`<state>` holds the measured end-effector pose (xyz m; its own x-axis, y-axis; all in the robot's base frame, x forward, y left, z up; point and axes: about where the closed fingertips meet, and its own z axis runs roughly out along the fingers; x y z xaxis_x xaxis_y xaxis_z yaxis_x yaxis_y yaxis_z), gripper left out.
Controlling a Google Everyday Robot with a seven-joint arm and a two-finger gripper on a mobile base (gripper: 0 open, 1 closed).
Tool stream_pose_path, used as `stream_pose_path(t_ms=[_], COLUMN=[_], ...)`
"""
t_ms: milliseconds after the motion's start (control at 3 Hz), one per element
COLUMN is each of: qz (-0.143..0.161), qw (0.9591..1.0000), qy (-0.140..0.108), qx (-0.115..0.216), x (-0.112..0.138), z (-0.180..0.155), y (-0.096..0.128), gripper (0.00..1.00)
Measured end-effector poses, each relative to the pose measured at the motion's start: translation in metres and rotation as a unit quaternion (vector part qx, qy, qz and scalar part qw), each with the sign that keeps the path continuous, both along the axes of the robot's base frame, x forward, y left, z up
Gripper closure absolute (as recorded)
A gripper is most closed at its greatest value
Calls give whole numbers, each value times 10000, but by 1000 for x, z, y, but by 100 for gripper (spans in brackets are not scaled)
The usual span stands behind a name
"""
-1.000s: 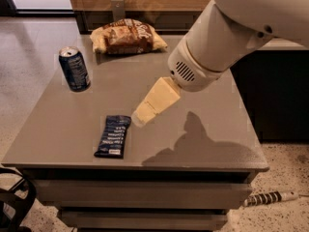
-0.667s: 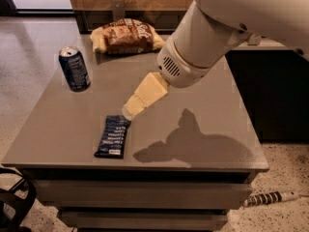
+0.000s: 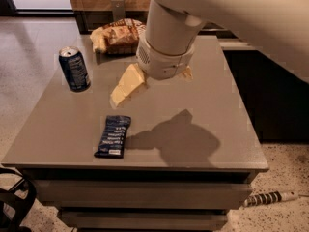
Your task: Move rxbar blueberry near brown chip bag
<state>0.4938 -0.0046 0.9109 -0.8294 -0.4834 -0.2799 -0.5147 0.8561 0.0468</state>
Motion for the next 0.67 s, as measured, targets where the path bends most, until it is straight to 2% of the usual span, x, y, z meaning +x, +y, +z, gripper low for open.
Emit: stream_pose_path(t_ms=[333,667], qz=[-597,-1156], qw=[9973,9905], qy=[389,707], qx=[-168,-246], x=[-14,-24], z=[-12,-31], y=[8,29], gripper=[0,0])
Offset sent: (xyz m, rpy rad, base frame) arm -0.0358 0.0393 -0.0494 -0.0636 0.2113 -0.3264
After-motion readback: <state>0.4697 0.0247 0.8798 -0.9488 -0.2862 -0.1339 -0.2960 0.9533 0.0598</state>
